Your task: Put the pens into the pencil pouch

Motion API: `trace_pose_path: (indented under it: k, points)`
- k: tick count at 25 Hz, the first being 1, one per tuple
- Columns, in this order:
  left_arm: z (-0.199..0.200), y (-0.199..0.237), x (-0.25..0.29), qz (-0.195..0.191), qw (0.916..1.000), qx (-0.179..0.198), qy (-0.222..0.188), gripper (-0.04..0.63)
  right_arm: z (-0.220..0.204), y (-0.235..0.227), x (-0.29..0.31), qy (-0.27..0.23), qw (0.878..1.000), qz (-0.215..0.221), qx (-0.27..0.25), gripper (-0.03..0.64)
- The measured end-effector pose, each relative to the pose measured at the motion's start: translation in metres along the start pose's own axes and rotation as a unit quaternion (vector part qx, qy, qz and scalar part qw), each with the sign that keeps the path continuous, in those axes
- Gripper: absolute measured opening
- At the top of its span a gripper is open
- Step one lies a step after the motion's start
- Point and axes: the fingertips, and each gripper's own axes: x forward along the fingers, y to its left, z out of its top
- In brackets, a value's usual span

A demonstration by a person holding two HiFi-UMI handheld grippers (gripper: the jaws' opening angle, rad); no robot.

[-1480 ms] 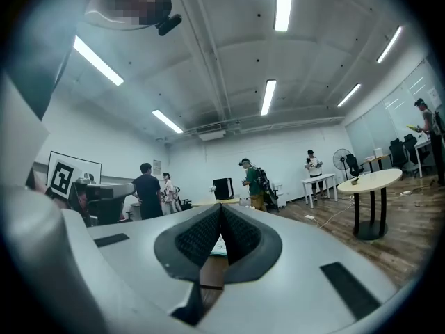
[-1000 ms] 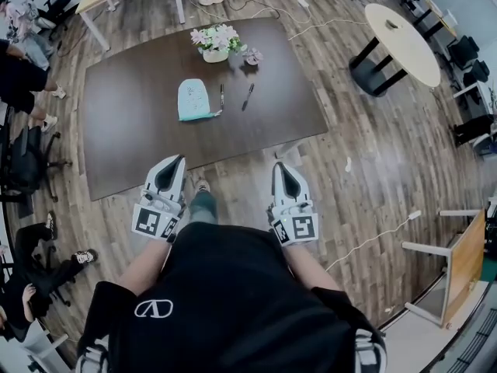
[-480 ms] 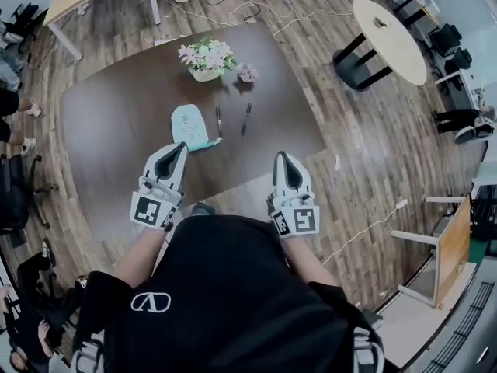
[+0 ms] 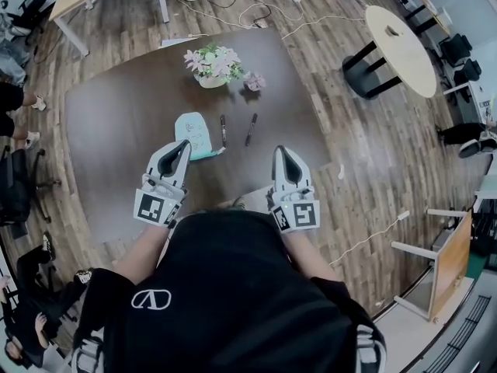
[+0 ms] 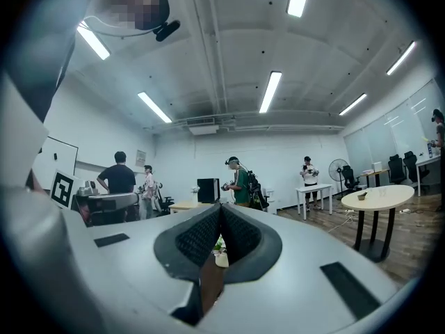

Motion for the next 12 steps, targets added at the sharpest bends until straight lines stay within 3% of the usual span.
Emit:
trace_pose_path:
  k: [9,12]
  points:
    - [-0.001,-0.007,0.013,0.015,0.9993,0.028,0.018,0.003,0.002,-0.029,0.011,-0.003,1.000,0.012,0.010,-0.002]
    - [-0.025,-0.004,0.020,-0.006,0.9922,0.084,0.092,0.005,-0.002,-0.037,0.010,-0.001,1.000,0.010,0.014,-0.002]
